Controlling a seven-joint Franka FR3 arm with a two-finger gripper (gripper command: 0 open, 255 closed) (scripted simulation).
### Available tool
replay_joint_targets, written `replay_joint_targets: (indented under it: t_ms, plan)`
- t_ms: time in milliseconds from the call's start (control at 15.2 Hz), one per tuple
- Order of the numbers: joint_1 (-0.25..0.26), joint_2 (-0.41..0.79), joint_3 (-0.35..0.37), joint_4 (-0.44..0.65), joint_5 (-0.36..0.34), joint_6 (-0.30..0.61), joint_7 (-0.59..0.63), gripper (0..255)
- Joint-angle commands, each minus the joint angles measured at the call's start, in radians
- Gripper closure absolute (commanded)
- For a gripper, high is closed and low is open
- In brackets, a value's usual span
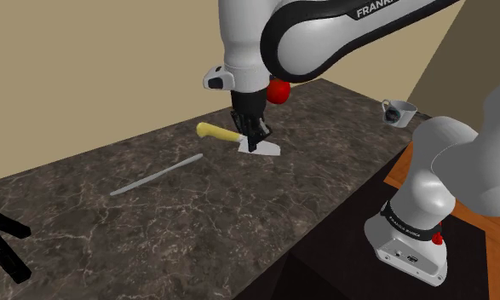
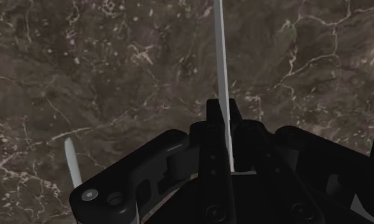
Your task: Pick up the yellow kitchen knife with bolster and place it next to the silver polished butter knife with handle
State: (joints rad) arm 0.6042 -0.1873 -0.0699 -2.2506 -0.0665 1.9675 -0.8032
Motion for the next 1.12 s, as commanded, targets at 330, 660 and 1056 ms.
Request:
replay_joint_targets:
  t_ms: [330,660,1056]
  plan:
    - [0.001,0.042,0.000,-0.055,0.000,0.097,0.005,255]
    - [0.000,0.076,-0.001,-0.091,0.000,0.167,0.007,255]
    - [-0.001,0.120,-0.003,-0.124,0.000,0.244,0.009,255]
